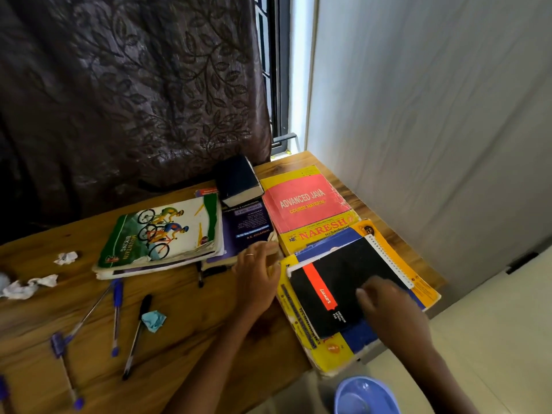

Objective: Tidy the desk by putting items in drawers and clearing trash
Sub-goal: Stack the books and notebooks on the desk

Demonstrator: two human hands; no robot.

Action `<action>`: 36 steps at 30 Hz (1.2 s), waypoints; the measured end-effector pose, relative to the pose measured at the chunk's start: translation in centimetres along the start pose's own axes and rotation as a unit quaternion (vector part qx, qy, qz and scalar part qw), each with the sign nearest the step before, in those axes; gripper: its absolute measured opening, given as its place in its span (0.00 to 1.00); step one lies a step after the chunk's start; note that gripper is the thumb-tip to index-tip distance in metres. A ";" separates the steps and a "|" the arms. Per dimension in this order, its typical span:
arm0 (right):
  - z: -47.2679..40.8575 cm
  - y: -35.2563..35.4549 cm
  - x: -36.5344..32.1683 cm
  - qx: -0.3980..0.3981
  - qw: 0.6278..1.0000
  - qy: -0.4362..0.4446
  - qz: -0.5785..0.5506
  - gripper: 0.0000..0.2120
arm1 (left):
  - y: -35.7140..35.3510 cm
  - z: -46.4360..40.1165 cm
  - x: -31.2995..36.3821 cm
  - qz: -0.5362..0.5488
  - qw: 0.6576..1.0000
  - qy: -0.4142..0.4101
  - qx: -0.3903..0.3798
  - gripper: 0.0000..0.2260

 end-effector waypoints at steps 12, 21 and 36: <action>-3.8 -4.4 -16.0 -0.014 0.973 0.227 -0.039 0.15 | 10.8 -1.0 -10.3 -0.055 0.989 0.109 0.089 0.26; -4.5 -6.3 -20.9 -0.027 0.956 0.292 -0.026 0.14 | 10.3 -3.5 -12.7 -0.152 0.986 0.061 -0.008 0.32; -8.8 -10.6 -23.0 -0.237 0.863 -0.030 -0.446 0.12 | 13.2 -3.7 -9.8 -0.141 0.984 -0.054 0.093 0.21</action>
Point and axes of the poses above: each hand's wrist, its own z-axis away from the middle knuckle, its own y-axis out of the back of the hand, x = y × z, the point moved 10 cm from there along -z, towards the middle knuckle, and after that the axes turned 9 degrees about z, right-handed, at the moved point
